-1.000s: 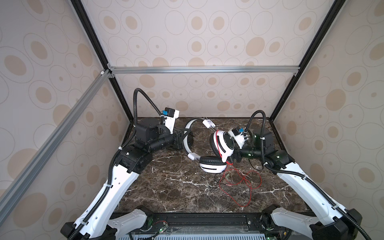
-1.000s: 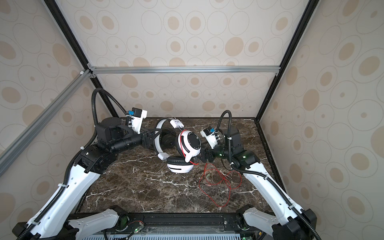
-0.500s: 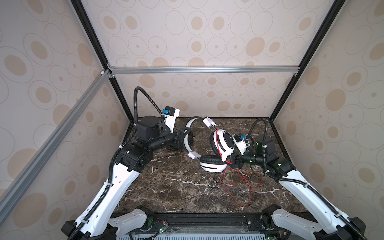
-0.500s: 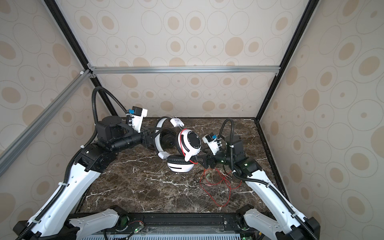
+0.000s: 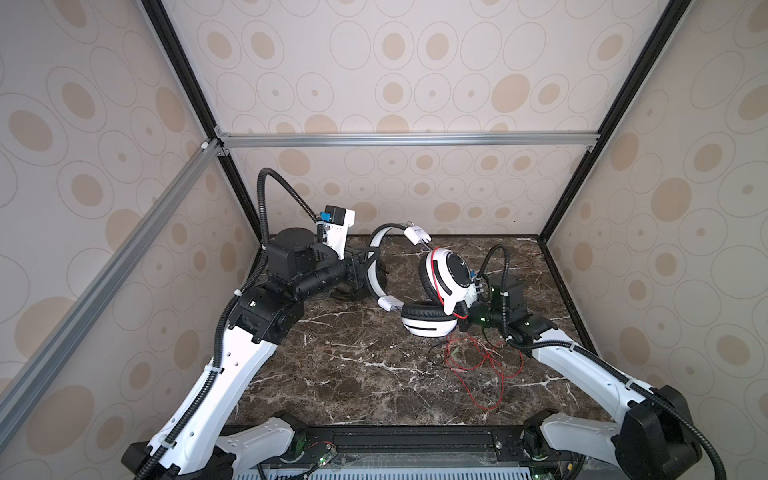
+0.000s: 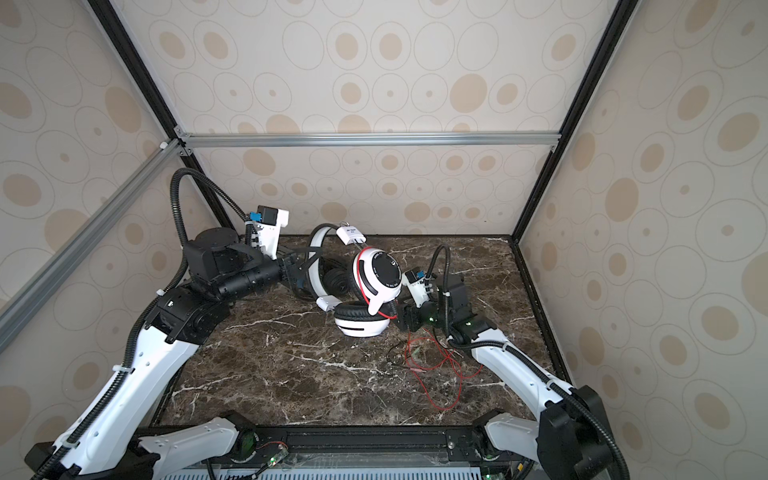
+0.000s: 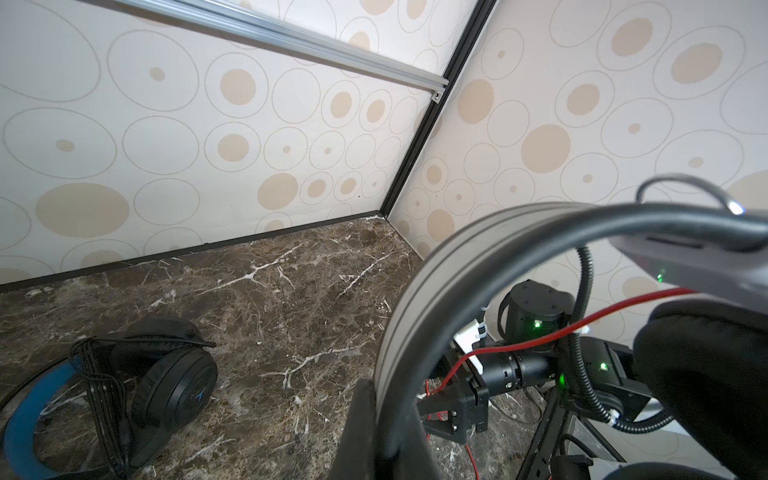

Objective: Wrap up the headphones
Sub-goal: 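Pull the red cable down and toward the robot with the right gripper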

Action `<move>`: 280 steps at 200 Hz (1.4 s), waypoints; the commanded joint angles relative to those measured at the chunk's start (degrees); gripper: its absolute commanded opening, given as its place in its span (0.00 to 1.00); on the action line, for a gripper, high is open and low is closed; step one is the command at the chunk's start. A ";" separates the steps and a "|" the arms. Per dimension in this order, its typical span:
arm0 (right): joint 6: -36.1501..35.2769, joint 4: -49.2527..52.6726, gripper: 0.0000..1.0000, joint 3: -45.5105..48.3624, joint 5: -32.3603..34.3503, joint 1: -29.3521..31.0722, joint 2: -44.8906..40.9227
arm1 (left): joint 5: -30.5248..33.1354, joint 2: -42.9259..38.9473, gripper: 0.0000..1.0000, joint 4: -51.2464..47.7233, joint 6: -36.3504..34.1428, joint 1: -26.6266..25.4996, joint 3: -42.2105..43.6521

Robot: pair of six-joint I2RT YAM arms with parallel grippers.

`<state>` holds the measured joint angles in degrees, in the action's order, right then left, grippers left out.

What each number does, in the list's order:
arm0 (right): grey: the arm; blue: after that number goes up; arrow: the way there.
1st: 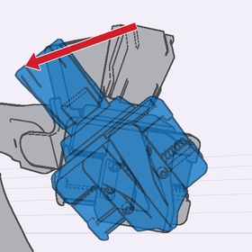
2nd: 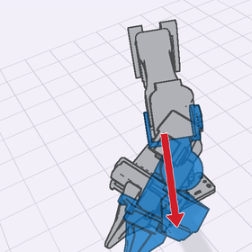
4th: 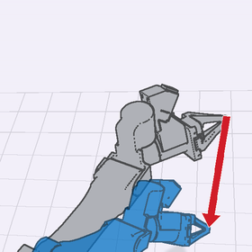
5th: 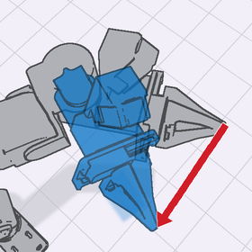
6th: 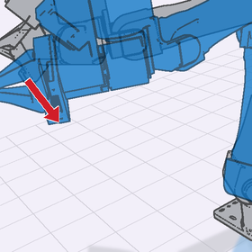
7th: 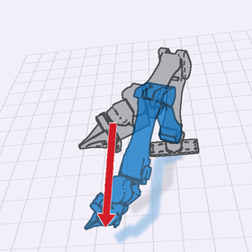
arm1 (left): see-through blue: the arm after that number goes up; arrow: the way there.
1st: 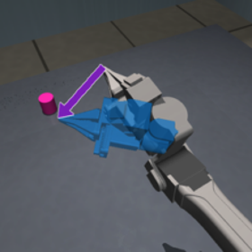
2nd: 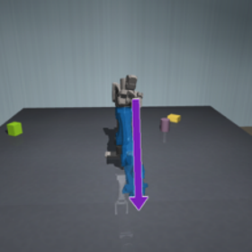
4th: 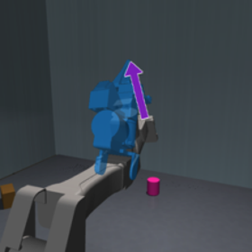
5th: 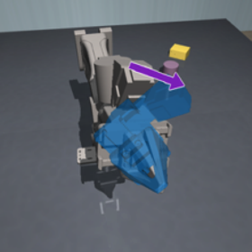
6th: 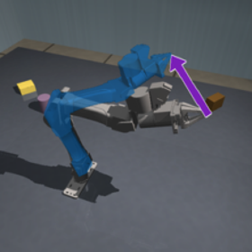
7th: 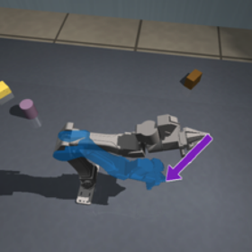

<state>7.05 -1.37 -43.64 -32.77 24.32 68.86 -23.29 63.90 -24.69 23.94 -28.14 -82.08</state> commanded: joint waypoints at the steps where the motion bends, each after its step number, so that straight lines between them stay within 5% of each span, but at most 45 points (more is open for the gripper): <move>1: 3.20 -6.24 0.67 2.26 -0.75 -0.15 1.31 | 0.65 -1.14 0.00 8.19 4.47 -0.24 -2.99; 43: 4.26 -7.63 0.48 3.04 -0.76 -0.22 2.31 | 3.43 0.18 0.00 9.27 7.53 -0.15 -4.04; 80: 7.42 -9.02 0.24 5.21 4.38 -0.01 0.17 | 12.82 0.01 0.00 10.98 12.44 -0.07 -1.93; 107: 6.89 -5.81 0.16 5.70 8.91 0.78 -2.58 | 21.27 0.66 0.00 10.77 17.17 -0.02 -2.56; 190: 3.34 3.18 0.07 3.36 17.23 6.39 -5.07 | 29.31 7.74 0.00 9.89 28.79 -0.37 -7.49; 280: 1.33 12.41 0.03 -1.05 26.19 20.28 -6.49 | 46.67 11.40 0.00 6.81 24.23 -4.39 -6.50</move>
<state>9.61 6.59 -42.59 -9.21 42.00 63.26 16.64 75.11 -23.22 47.70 -31.33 -87.83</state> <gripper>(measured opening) 0.053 0.061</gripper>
